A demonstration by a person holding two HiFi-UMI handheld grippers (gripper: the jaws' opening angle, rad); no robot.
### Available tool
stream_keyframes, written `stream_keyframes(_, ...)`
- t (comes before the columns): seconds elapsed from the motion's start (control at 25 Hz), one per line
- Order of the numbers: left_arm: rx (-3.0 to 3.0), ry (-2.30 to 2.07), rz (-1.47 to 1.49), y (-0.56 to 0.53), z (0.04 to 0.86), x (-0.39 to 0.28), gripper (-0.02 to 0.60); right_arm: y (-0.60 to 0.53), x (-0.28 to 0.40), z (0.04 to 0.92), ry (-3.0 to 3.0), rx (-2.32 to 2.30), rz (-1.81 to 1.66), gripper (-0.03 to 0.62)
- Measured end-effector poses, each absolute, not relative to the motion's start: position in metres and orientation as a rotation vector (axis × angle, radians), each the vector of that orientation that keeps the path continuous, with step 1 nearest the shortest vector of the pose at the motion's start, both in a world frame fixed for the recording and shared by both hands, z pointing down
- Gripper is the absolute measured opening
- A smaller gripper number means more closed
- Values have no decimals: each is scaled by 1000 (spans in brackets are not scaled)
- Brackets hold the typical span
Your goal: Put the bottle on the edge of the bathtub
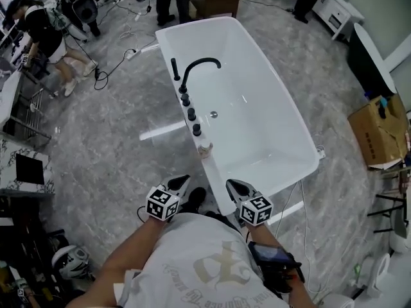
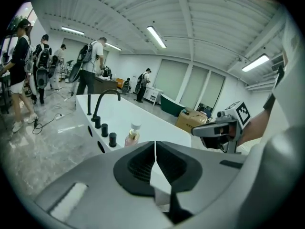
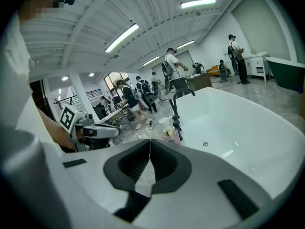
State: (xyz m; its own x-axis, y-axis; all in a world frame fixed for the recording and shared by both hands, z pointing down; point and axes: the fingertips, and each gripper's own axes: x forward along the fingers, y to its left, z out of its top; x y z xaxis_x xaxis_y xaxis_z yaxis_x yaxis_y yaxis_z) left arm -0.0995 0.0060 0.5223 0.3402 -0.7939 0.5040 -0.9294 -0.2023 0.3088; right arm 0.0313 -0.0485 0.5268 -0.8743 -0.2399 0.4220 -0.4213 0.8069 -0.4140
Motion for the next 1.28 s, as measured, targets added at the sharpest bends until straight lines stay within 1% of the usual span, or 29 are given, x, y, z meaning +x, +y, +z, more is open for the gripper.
stream_keyframes(0.16, 2083, -1478, 311, 9, 504, -90, 14, -40, 33, 502, -2682, 478, 669, 6)
stream_keyframes(0.44, 2193, -1403, 359, 20, 485, -65, 14, -34, 44, 491, -2702, 496, 654, 6)
stream_keyframes(0.72, 2196, -1408, 347, 26, 483, -65, 14, -28, 43, 485, -2726, 492, 639, 6)
stream_keyframes(1.28, 2083, -1477, 327, 55, 503, -87, 14, -10, 35, 507, -2689, 478, 679, 6)
